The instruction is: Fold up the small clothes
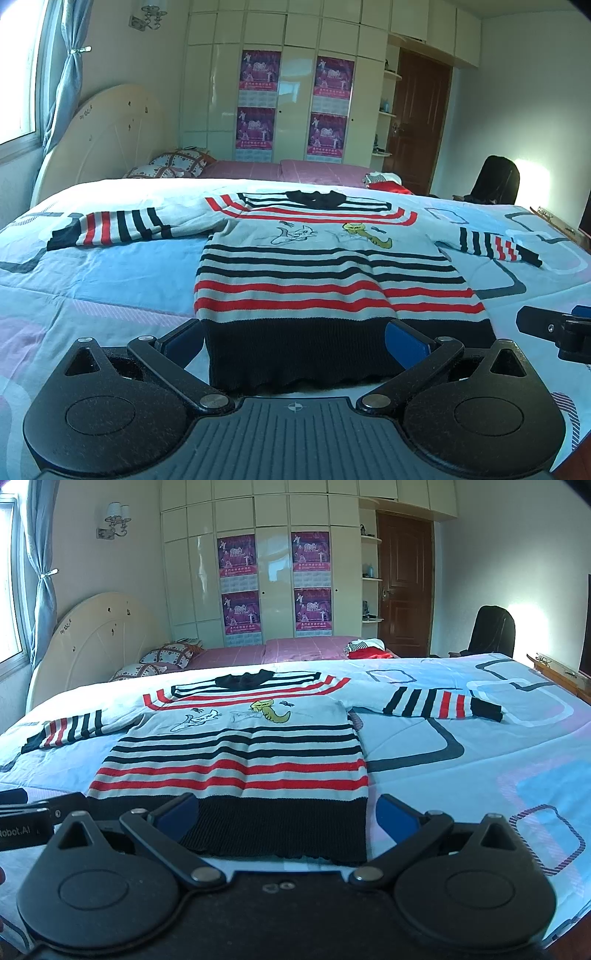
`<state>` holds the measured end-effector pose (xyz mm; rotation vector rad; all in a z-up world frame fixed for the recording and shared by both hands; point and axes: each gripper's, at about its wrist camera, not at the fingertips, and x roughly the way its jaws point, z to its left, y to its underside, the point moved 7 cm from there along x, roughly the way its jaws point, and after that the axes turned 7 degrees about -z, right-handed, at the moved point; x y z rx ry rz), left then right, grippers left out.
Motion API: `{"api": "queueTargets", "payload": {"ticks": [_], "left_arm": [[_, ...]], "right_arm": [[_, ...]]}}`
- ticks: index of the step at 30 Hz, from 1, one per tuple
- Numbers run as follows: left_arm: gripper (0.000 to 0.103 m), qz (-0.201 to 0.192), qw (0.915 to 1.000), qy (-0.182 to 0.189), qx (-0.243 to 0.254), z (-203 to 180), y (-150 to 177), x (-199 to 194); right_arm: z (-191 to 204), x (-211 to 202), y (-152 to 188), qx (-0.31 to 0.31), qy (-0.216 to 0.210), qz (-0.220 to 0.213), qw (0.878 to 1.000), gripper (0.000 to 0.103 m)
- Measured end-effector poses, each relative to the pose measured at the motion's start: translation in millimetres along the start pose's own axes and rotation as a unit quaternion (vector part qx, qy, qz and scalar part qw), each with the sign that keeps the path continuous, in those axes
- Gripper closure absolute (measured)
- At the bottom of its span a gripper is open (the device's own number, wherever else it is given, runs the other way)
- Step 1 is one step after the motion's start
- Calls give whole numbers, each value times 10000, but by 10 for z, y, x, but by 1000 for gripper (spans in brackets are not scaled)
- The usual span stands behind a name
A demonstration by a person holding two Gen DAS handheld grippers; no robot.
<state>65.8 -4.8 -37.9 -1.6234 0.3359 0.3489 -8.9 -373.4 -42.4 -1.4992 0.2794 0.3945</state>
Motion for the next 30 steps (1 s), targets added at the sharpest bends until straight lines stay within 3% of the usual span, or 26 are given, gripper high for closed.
{"api": "queueTargets", "payload": {"ticks": [30], "left_arm": [[0,10,10000,9,24,12,-10,8]], "right_arm": [[19,13,-8,-20,13,4,10000,1]]}}
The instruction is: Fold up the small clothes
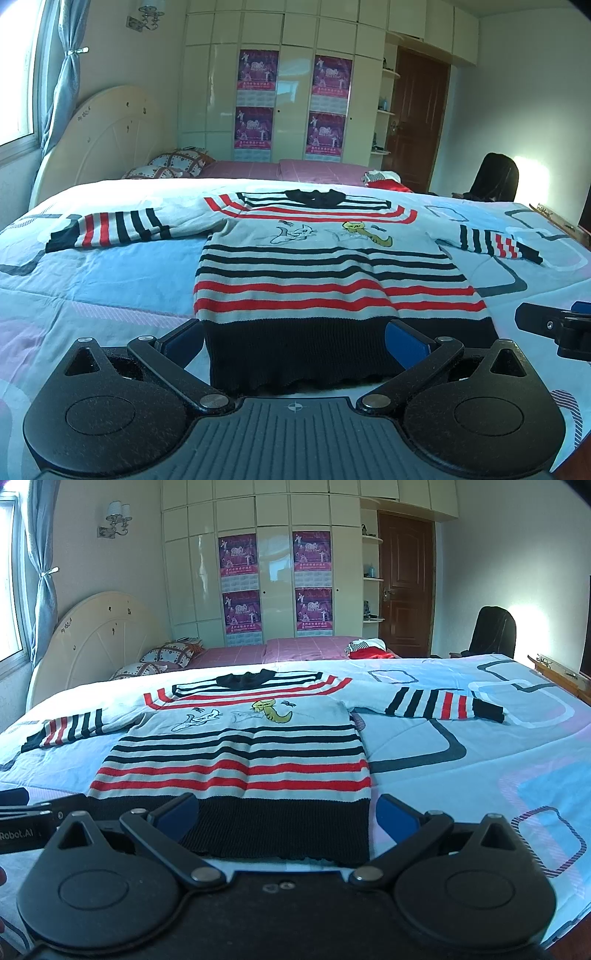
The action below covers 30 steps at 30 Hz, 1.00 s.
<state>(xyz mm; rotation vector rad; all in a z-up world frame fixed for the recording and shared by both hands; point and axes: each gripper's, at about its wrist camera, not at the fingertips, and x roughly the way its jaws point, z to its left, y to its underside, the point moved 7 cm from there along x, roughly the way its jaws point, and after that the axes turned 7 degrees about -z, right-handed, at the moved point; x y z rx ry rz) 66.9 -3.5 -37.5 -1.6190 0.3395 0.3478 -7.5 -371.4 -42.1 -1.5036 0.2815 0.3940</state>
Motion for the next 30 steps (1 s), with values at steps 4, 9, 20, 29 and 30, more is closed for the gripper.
{"api": "queueTargets", "payload": {"ticks": [4,9,20,29,30], "left_arm": [[0,-10,10000,-13,-16,16,-5,1],[0,-264,9995,174,28,-28,-115,-22],[0,-72,9984,549,-73,-366,-519,992],[0,284,9988,-112,-387,-783,-581,2087],[0,323,9983,-211,-436,-805,-584,2191]], "right_arm": [[1,2,-1,-4,0,0,10000,1],[-17,12,-6,33,13,0,10000,1],[-1604,552,-328,1362,879,-330,9862,24],[-3320,1887,-416,2893,1376,-280,9469,42],[-3478,2065,-403,3044,1372,-287,9422,42]]}}
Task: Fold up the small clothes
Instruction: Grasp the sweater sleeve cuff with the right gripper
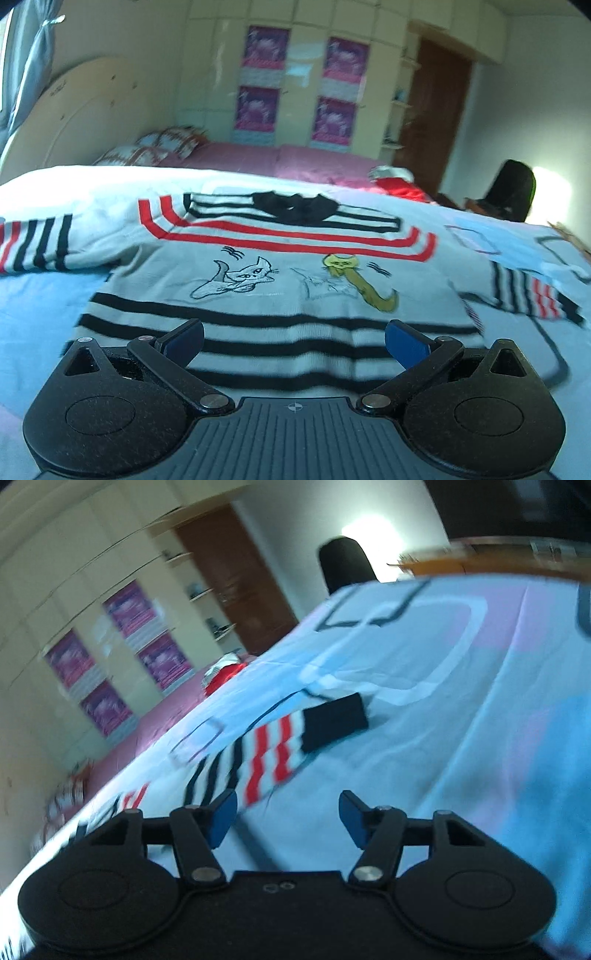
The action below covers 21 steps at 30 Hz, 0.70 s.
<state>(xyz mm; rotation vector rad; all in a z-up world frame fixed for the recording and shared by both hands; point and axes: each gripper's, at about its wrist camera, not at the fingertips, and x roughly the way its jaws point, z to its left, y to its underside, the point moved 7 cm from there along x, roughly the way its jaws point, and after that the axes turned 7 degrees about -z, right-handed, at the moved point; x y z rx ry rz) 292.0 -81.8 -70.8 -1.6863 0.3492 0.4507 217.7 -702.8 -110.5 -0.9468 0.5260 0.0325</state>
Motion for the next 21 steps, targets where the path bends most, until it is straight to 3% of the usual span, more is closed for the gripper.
{"api": "queueTargets", "payload": {"ticks": [5,11,13,15,16,17,21], "left_arm": [[0,233,9983,-493,-187,-117,-35,467],[0,410,9963,-747,-79,-194,-30,653],[0,487,9955,-817,-54,-199,-4,692],[0,551,9950,-837,-50,-208,10,732],[0,571,9947,-852,-44,-213,15,743],[0,587,9946,-856,-38,-219,13,753],[0,514,9947,-888,-49,-160,-60,749]], "right_arm": [[-274,758,-39,511,160,294,9981,48],[-351,1127,-53,952,-5,334,9949,49],[-336,1202,-72,973,-50,325,9947,60],[-337,1285,-71,863,0,374,9956,82],[-367,1268,-82,857,4,353,9957,84],[-388,1284,-88,858,1,349,9957,94],[-402,1284,-132,681,89,375,9969,95]]}}
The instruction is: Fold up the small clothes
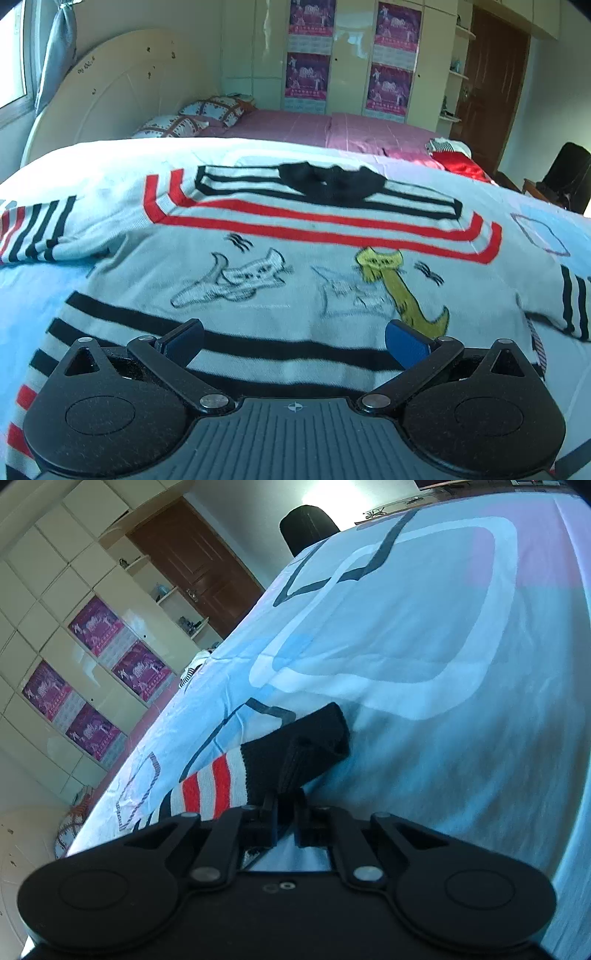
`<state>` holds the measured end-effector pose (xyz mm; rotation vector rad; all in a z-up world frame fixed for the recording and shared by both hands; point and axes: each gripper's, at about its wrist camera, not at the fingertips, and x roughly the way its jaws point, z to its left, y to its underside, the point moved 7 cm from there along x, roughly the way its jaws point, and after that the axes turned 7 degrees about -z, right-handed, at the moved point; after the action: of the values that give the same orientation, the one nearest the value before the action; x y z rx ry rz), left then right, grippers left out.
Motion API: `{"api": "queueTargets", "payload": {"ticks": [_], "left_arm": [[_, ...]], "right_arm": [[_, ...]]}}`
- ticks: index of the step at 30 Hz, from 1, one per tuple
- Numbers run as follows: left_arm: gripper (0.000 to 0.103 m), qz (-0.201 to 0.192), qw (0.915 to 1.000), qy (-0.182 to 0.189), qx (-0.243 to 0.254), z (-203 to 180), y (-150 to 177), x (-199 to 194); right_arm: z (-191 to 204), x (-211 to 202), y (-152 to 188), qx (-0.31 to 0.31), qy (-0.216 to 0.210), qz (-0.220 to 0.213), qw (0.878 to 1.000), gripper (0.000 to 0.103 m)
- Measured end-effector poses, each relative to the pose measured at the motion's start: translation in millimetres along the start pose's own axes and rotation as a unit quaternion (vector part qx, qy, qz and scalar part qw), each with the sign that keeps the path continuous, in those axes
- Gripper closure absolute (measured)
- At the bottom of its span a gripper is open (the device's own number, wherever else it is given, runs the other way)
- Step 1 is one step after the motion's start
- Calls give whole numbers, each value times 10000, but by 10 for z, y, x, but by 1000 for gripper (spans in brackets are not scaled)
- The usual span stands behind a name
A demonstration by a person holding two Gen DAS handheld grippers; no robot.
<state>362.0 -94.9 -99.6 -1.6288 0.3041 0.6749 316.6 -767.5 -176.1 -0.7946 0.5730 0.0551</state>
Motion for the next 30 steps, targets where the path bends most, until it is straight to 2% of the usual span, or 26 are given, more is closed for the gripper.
{"api": "queueTargets", "payload": {"ticks": [2,5,8,12,17,21,23,25,27,28,30], "left_arm": [[0,-22,10000,-68,-56,88,-52,8],[0,-57,9998,-93,-168,252,-108,16],[0,-75,9995,-167,-239,467,-143,34],[0,-85,9991,-230,-355,787,-166,100],[0,-90,9981,-317,-512,1246,-175,158],[0,-120,9970,-255,-715,1682,-176,158],[0,-86,9966,-242,-785,1869,-170,163],[0,-61,9963,-460,-726,2044,-161,183],[0,-52,9955,-503,-796,2169,-151,195],[0,-22,9952,-485,-851,2212,-144,216],[0,12,9954,-257,-920,2220,-148,279]], "right_arm": [[95,-27,-11,-284,99,6,9995,95],[320,-102,-33,-551,-27,-72,9985,95],[725,-222,3,-897,-327,-171,9953,96],[1494,-361,248,-1406,-949,-138,9854,96],[2583,-478,1006,-1870,-1941,398,9622,96],[3224,-514,1805,-2278,-2444,980,9374,96],[3412,-499,2214,-2404,-2541,1322,9275,96],[3485,-455,2515,-2497,-2470,1591,9227,95],[3527,-441,2739,-2563,-2497,1750,9172,89],[3557,-451,2876,-2611,-2590,1965,9089,87],[3648,-566,2996,-2947,-2882,1942,8901,74]]}}
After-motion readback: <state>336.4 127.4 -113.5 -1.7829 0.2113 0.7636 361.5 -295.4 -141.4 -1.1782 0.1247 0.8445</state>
